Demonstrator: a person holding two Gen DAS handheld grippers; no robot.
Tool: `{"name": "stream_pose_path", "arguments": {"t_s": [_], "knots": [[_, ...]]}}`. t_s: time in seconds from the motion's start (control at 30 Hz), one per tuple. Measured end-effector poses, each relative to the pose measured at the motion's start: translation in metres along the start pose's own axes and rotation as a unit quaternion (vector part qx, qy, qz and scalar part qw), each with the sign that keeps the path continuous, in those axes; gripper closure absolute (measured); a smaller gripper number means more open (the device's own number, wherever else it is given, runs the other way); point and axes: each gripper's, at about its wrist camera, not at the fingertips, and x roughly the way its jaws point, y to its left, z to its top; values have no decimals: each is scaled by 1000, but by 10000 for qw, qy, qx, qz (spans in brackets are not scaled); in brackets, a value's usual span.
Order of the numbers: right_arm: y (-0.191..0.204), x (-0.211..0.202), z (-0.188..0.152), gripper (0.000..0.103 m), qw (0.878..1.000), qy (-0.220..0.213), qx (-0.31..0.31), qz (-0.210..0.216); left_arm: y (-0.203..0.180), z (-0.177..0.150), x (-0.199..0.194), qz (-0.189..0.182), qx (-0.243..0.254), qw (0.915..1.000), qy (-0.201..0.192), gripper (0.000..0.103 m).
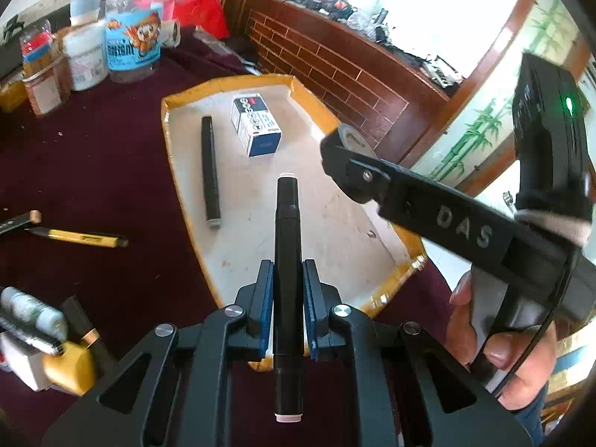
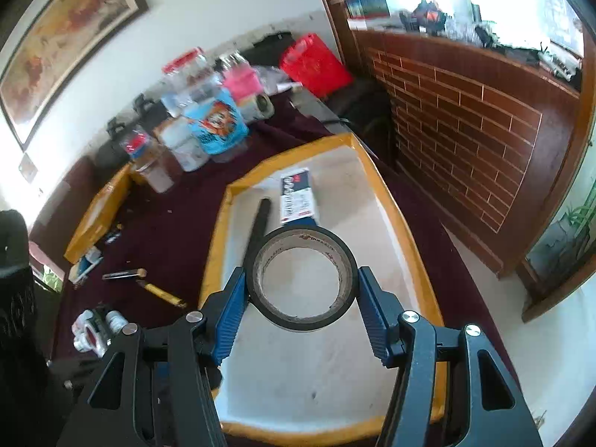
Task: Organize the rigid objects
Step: 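Carry marker and tape roll into the white tray, opening both tools to release them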
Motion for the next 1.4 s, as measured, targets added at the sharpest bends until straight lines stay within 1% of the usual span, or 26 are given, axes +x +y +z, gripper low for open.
{"name": "stream_pose_path", "arguments": {"t_s": [0.13, 0.3, 0.4, 0.47, 0.6, 0.73, 0.83, 0.9, 0.97, 1.0, 1.07, 1.17, 1.23, 1.4], "knots": [[-3, 24, 9, 50, 9994, 282, -73, -172, -4, 4, 23, 197, 0, 9998, 98, 91], [-9, 50, 13, 50, 9967, 688, -155, -401, 0, 6, 45, 240, -117, 9992, 296, 91], [-13, 58, 10, 50, 9957, 793, -149, -458, 2, 5, 55, 301, -153, 9987, 380, 91], [-14, 59, 10, 50, 9955, 765, -185, -530, 3, 3, 59, 314, -144, 9985, 421, 91], [-15, 58, 10, 50, 9959, 726, -167, -508, -2, 2, 57, 391, -49, 9988, 291, 91], [-13, 58, 8, 49, 9958, 682, -215, -568, 1, 1, 55, 342, -71, 9990, 281, 91], [-13, 56, 8, 49, 9962, 640, -171, -560, 3, 2, 55, 317, -117, 9990, 297, 85], [-12, 55, 7, 45, 9965, 622, -177, -525, 4, 1, 53, 271, -150, 9991, 298, 75], [-13, 52, 7, 44, 9968, 593, -114, -524, 3, 0, 49, 238, -155, 9992, 272, 69], [-14, 47, 5, 44, 9976, 518, -41, -455, 2, -1, 46, 236, -141, 9993, 248, 67], [-13, 38, 3, 44, 9983, 424, 23, -391, 1, -3, 40, 224, -106, 9995, 197, 67], [-8, 16, -4, 44, 9995, 146, 68, -267, -1, -7, 27, 182, -49, 9998, 95, 67], [-2, 1, -11, 44, 9998, -48, 97, -151, -1, -10, 17, 147, -24, 9999, 35, 67], [16, -21, -32, 44, 9993, -330, 142, 72, 10, -22, -9, 187, -11, 9998, -117, 67]]}}
